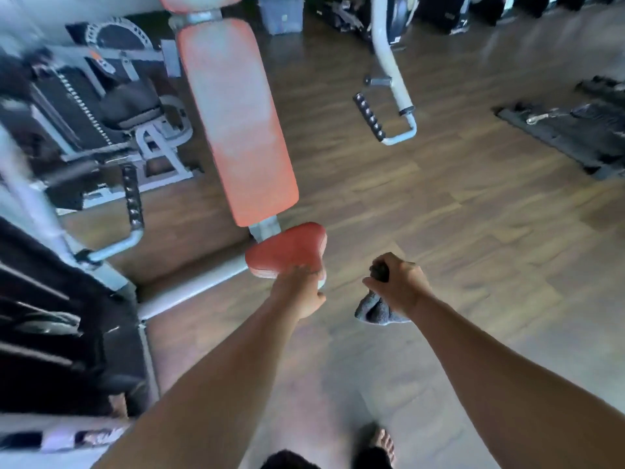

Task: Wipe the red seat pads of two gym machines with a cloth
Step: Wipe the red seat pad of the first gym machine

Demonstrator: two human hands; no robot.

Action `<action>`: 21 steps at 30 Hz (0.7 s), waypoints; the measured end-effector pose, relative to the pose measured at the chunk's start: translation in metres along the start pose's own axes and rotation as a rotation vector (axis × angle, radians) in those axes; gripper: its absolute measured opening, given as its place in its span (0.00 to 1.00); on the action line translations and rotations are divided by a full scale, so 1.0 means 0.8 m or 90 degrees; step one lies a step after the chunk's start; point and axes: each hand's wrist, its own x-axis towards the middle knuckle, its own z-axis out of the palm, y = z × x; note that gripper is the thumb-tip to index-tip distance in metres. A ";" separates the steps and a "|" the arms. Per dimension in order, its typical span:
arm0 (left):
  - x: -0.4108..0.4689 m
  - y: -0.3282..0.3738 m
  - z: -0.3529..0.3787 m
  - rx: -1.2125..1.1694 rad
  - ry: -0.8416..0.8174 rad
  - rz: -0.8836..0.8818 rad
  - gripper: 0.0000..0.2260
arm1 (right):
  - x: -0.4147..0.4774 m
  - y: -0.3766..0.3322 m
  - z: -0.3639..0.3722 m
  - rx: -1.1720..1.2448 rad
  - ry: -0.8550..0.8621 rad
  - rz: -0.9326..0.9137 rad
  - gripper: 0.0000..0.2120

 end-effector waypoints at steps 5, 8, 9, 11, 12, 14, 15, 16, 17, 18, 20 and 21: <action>0.033 -0.026 0.007 -0.067 0.002 -0.122 0.20 | 0.099 -0.024 0.012 -0.042 -0.098 -0.098 0.20; 0.052 -0.054 0.020 -0.086 -0.016 -0.184 0.20 | 0.147 -0.037 0.034 -0.030 -0.151 -0.128 0.17; 0.059 -0.063 0.023 -0.088 -0.026 -0.201 0.20 | 0.162 -0.040 0.042 -0.029 -0.163 -0.130 0.16; 0.077 -0.082 0.032 -0.089 -0.040 -0.217 0.21 | 0.189 -0.045 0.056 -0.030 -0.176 -0.142 0.14; 0.086 -0.090 0.036 -0.091 -0.045 -0.220 0.21 | 0.201 -0.047 0.063 -0.033 -0.176 -0.154 0.13; 0.106 -0.106 0.042 -0.095 -0.055 -0.221 0.21 | 0.226 -0.049 0.077 -0.048 -0.174 -0.170 0.10; 0.118 -0.114 0.045 -0.097 -0.061 -0.218 0.21 | 0.239 -0.049 0.085 -0.050 -0.175 -0.168 0.10; 0.130 -0.121 0.049 -0.099 -0.065 -0.217 0.21 | 0.251 -0.049 0.092 -0.050 -0.178 -0.160 0.11; 0.142 -0.129 0.052 -0.099 -0.069 -0.218 0.21 | 0.265 -0.050 0.100 -0.049 -0.179 -0.158 0.13; 0.155 -0.137 0.056 -0.098 -0.070 -0.218 0.21 | 0.278 -0.050 0.107 -0.048 -0.185 -0.154 0.12; 0.179 -0.151 0.066 -0.107 -0.068 -0.223 0.21 | 0.306 -0.047 0.127 -0.022 -0.200 -0.134 0.13; 0.190 -0.158 0.073 -0.119 -0.064 -0.228 0.20 | 0.320 -0.045 0.140 0.000 -0.211 -0.114 0.18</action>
